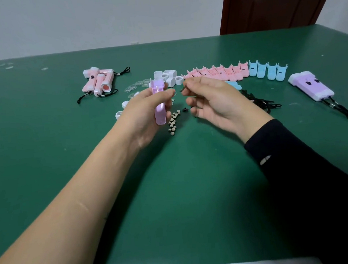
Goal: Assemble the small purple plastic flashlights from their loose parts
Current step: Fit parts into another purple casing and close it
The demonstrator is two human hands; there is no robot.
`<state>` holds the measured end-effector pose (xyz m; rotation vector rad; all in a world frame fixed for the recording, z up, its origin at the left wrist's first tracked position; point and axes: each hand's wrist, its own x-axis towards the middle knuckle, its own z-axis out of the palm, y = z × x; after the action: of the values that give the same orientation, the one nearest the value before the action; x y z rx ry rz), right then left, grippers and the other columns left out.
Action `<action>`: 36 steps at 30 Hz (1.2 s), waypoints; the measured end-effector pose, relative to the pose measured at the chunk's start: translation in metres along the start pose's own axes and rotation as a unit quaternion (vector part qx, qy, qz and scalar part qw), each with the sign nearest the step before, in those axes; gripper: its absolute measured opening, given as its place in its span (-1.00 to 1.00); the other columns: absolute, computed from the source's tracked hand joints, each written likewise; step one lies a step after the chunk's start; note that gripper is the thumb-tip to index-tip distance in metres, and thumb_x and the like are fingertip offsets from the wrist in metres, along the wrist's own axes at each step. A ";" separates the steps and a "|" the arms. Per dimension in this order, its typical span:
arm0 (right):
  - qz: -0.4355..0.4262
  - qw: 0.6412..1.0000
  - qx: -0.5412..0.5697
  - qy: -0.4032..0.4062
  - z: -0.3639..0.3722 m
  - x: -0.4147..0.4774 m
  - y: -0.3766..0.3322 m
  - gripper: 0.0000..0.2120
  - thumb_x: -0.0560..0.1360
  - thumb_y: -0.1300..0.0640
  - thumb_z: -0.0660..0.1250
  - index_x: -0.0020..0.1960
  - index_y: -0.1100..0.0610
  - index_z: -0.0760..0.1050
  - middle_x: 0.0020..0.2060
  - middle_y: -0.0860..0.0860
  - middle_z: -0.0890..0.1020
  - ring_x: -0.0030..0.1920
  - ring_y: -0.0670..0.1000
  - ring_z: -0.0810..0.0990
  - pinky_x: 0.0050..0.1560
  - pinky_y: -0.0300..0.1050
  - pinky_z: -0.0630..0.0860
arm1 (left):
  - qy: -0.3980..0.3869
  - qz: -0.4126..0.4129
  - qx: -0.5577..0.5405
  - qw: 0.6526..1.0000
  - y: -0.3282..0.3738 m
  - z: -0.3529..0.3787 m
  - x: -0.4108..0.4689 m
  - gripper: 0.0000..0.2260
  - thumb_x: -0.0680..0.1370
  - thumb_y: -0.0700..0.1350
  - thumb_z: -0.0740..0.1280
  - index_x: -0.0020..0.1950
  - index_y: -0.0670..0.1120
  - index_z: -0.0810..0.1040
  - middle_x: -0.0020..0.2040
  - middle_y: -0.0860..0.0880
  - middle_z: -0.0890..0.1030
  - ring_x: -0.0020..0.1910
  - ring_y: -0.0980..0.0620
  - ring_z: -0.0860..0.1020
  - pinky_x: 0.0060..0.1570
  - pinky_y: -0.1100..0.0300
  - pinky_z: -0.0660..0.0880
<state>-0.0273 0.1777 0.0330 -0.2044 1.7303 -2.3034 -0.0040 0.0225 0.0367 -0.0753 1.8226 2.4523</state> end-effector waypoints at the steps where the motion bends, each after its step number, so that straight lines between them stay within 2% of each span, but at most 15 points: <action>1: 0.008 1.000 0.007 -0.003 0.002 -0.001 0.000 -0.90 0.58 0.17 0.28 -0.10 0.10 0.53 -0.34 -0.09 0.60 -0.37 -0.14 0.49 -0.34 -0.28 0.42 | -0.006 0.011 0.008 1.000 0.000 0.001 -0.001 -0.81 0.56 -0.27 0.33 0.15 -0.17 0.45 -0.25 0.00 0.47 -0.37 0.15 0.44 -0.42 0.35 0.39; 6: 0.046 0.998 0.030 0.009 0.008 -0.002 0.002 -0.86 0.56 0.13 0.31 -0.18 0.07 0.55 -0.37 -0.09 0.54 -0.41 -0.13 0.39 -0.38 -0.26 0.30 | -0.027 0.040 0.062 0.997 -0.001 0.004 -0.004 -0.78 0.56 -0.21 0.35 0.20 -0.13 0.48 -0.25 0.04 0.45 -0.35 0.16 0.41 -0.41 0.36 0.37; 10: 0.056 0.998 0.031 0.015 0.009 -0.003 0.002 -0.85 0.55 0.11 0.32 -0.19 0.06 0.57 -0.38 -0.10 0.56 -0.42 -0.14 0.38 -0.39 -0.27 0.29 | -0.019 0.039 0.072 0.996 -0.002 0.004 -0.005 -0.80 0.56 -0.20 0.35 0.18 -0.10 0.50 -0.30 0.08 0.45 -0.38 0.18 0.40 -0.43 0.36 0.35; 13: 0.051 0.997 0.036 0.038 0.009 -0.003 0.002 -0.84 0.55 0.10 0.29 -0.15 0.03 0.62 -0.34 -0.12 0.61 -0.42 -0.15 0.41 -0.39 -0.29 0.30 | -0.018 0.029 0.061 0.998 -0.001 0.004 -0.004 -0.83 0.58 -0.20 0.33 0.16 -0.08 0.51 -0.30 0.08 0.44 -0.38 0.19 0.40 -0.42 0.36 0.35; 17: 0.017 0.997 0.015 0.068 0.006 -0.002 0.000 -0.85 0.55 0.08 0.31 -0.12 0.00 0.64 -0.32 -0.15 0.57 -0.41 -0.17 0.43 -0.38 -0.30 0.32 | -0.016 0.020 0.056 0.998 0.000 0.004 -0.005 -0.82 0.58 -0.18 0.33 0.18 -0.07 0.51 -0.26 0.07 0.44 -0.35 0.18 0.41 -0.39 0.36 0.35; 21: -0.005 0.998 -0.029 0.061 0.006 -0.003 0.001 -0.91 0.51 0.06 0.37 -0.06 0.03 0.65 -0.28 -0.13 0.56 -0.38 -0.16 0.43 -0.37 -0.29 0.33 | -0.026 0.016 0.049 0.998 -0.001 0.005 -0.005 -0.87 0.60 -0.19 0.30 0.13 -0.06 0.52 -0.25 0.08 0.47 -0.36 0.18 0.40 -0.39 0.36 0.36; 26: -0.009 0.996 -0.063 0.055 0.008 -0.005 0.002 -0.91 0.53 0.09 0.35 -0.09 0.05 0.62 -0.30 -0.13 0.57 -0.36 -0.15 0.42 -0.35 -0.29 0.33 | -0.023 0.002 0.016 1.000 0.000 0.006 -0.005 -0.96 0.61 -0.15 0.29 0.02 -0.07 0.53 -0.24 0.08 0.52 -0.37 0.18 0.40 -0.42 0.36 0.37; 30: -0.001 0.997 -0.069 0.046 0.010 -0.005 0.002 -0.93 0.54 0.11 0.34 -0.06 0.06 0.61 -0.31 -0.13 0.58 -0.37 -0.16 0.43 -0.36 -0.28 0.35 | -0.018 -0.019 -0.024 0.999 0.002 0.004 -0.004 -0.91 0.61 -0.09 0.29 -0.06 -0.05 0.54 -0.27 0.11 0.55 -0.38 0.19 0.41 -0.42 0.36 0.37; 34: -0.003 0.997 -0.067 0.039 0.011 -0.006 0.002 -0.90 0.53 0.07 0.35 -0.11 0.05 0.62 -0.33 -0.13 0.59 -0.38 -0.15 0.44 -0.36 -0.28 0.33 | -0.007 -0.019 -0.013 1.000 0.002 0.005 -0.004 -0.91 0.61 -0.09 0.31 -0.07 -0.06 0.52 -0.26 0.10 0.54 -0.37 0.18 0.41 -0.43 0.35 0.37; 36: -0.005 0.997 -0.067 0.037 0.011 -0.007 0.002 -0.91 0.52 0.06 0.36 -0.13 0.04 0.61 -0.34 -0.14 0.59 -0.38 -0.15 0.44 -0.36 -0.28 0.34 | -0.002 -0.013 0.000 1.000 0.001 0.005 -0.005 -0.94 0.61 -0.11 0.31 0.00 -0.09 0.52 -0.25 0.08 0.54 -0.36 0.17 0.40 -0.42 0.35 0.37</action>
<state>-0.0176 0.1685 0.0345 -0.1563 1.9255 -2.2302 0.0008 0.0270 0.0399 -0.0945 1.8087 2.4333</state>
